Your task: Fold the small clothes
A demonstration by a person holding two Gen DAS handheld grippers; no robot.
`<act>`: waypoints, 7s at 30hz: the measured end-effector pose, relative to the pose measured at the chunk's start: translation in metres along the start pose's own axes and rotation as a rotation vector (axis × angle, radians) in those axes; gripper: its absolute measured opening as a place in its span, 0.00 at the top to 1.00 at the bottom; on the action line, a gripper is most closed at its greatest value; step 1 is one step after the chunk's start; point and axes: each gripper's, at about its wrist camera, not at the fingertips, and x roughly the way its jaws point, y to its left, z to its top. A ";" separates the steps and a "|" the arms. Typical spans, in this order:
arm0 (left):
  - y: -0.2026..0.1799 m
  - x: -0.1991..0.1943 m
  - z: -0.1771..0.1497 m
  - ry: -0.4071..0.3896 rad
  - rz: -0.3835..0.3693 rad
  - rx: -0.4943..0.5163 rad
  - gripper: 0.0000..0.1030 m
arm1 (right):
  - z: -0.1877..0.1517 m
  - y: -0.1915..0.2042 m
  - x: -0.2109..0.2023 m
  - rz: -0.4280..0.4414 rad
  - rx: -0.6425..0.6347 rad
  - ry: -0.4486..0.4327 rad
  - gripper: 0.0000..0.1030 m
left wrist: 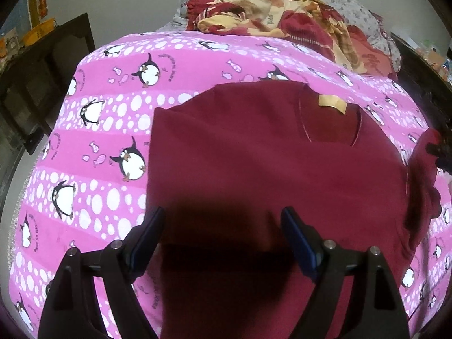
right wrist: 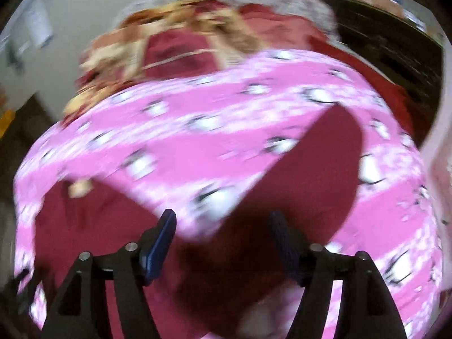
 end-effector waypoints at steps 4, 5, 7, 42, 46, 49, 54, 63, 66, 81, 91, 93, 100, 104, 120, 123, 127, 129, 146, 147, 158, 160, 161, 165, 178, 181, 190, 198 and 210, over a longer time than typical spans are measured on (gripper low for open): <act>-0.001 0.006 0.000 0.015 0.006 0.006 0.20 | 0.024 -0.029 0.026 -0.029 0.094 0.005 0.28; -0.001 0.009 0.000 0.020 0.011 0.008 0.20 | 0.031 -0.033 0.034 -0.045 0.103 0.003 0.28; 0.000 0.012 0.000 0.029 0.018 0.008 0.20 | 0.036 -0.039 0.047 -0.077 0.127 0.014 0.28; 0.069 -0.028 0.014 -0.060 -0.026 -0.210 0.20 | -0.092 0.237 -0.015 0.711 -0.498 0.212 0.88; 0.060 -0.027 0.018 -0.068 -0.037 -0.163 0.20 | -0.111 0.242 0.004 0.671 -0.498 0.336 0.75; 0.045 -0.013 0.021 -0.035 -0.037 -0.098 0.20 | -0.100 0.217 -0.019 0.675 -0.489 0.273 0.45; 0.025 0.018 0.025 0.009 -0.024 -0.039 0.20 | -0.074 0.140 -0.059 0.530 -0.466 0.155 0.30; -0.001 0.031 0.031 0.044 -0.054 0.038 0.91 | -0.057 0.000 -0.032 0.307 -0.205 0.194 0.30; 0.020 0.003 0.038 -0.023 -0.082 -0.017 0.91 | -0.062 -0.005 -0.019 0.345 -0.160 0.227 0.30; 0.081 -0.003 0.021 0.000 0.018 -0.180 0.91 | -0.065 0.015 -0.006 0.432 -0.073 0.198 0.22; 0.053 -0.007 0.019 -0.005 0.015 -0.090 0.91 | -0.057 0.052 -0.001 0.360 -0.183 0.063 0.88; 0.045 -0.001 0.019 0.003 0.012 -0.072 0.91 | -0.050 0.053 -0.007 0.284 -0.226 0.016 0.88; 0.032 0.027 0.012 0.033 0.069 -0.038 0.91 | -0.049 0.036 0.014 0.254 -0.160 0.095 0.76; 0.037 0.019 0.013 0.026 0.043 -0.033 0.80 | -0.057 0.033 -0.020 0.268 -0.181 0.083 0.45; 0.033 -0.005 0.017 -0.076 0.067 -0.026 0.36 | -0.087 0.060 -0.042 0.159 -0.381 0.100 0.45; 0.029 0.007 0.018 -0.052 0.063 -0.030 0.36 | -0.071 0.068 -0.030 0.181 -0.343 0.080 0.45; 0.022 0.021 0.017 -0.036 0.078 -0.013 0.36 | -0.061 0.086 -0.001 0.213 -0.300 0.105 0.45; 0.019 0.029 0.017 -0.020 0.089 -0.003 0.36 | -0.057 0.090 0.013 0.190 -0.292 0.102 0.45; 0.022 0.033 0.012 0.000 0.086 -0.004 0.32 | -0.104 0.092 -0.018 0.153 -0.420 0.156 0.35; 0.023 0.029 0.010 -0.002 0.083 -0.005 0.32 | -0.113 0.091 -0.012 0.120 -0.444 0.168 0.35; 0.036 -0.024 -0.032 -0.001 0.043 0.008 0.21 | -0.124 0.063 -0.031 0.240 -0.337 0.221 0.29; 0.042 -0.029 -0.039 0.010 0.042 -0.002 0.21 | -0.133 0.059 -0.036 0.286 -0.317 0.238 0.29; 0.045 -0.032 -0.044 0.018 0.034 -0.015 0.21 | -0.139 0.058 -0.037 0.298 -0.310 0.245 0.29; 0.057 -0.042 -0.062 0.038 0.013 -0.057 0.21 | -0.164 0.057 -0.034 0.299 -0.291 0.245 0.29; 0.075 -0.060 -0.129 0.127 -0.012 -0.050 0.21 | -0.177 0.067 -0.031 0.321 -0.308 0.181 0.40; 0.081 -0.070 -0.137 0.125 -0.022 -0.066 0.21 | -0.180 0.071 -0.028 0.296 -0.329 0.181 0.93; 0.091 -0.092 -0.156 0.129 -0.043 -0.075 0.21 | -0.179 0.055 -0.052 0.235 -0.349 0.133 0.93; 0.094 -0.106 -0.182 0.180 -0.094 -0.088 0.21 | -0.206 0.031 -0.110 0.415 -0.362 0.226 0.39; 0.093 -0.115 -0.222 0.241 -0.125 -0.081 0.21 | -0.294 0.001 -0.130 0.535 -0.353 0.408 0.39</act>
